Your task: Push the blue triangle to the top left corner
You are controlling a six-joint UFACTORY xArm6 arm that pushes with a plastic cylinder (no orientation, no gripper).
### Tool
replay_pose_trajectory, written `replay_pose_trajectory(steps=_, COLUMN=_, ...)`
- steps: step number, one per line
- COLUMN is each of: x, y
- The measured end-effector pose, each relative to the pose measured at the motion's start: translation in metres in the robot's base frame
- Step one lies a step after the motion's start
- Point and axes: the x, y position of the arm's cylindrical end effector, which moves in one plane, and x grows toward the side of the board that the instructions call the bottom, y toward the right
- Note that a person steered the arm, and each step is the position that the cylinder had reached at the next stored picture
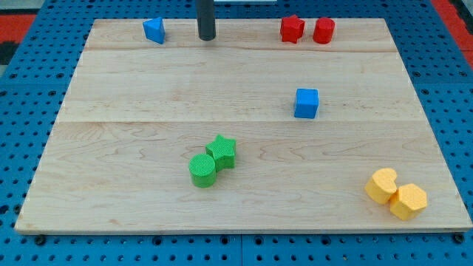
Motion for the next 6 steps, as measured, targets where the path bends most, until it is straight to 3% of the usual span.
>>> replay_pose_trajectory(steps=2, x=-0.004, y=-0.086)
replay_pose_trajectory(steps=4, x=0.000, y=-0.115)
replay_pose_trajectory(steps=5, x=0.066, y=-0.075)
replay_pose_trajectory(steps=6, x=0.166, y=-0.089)
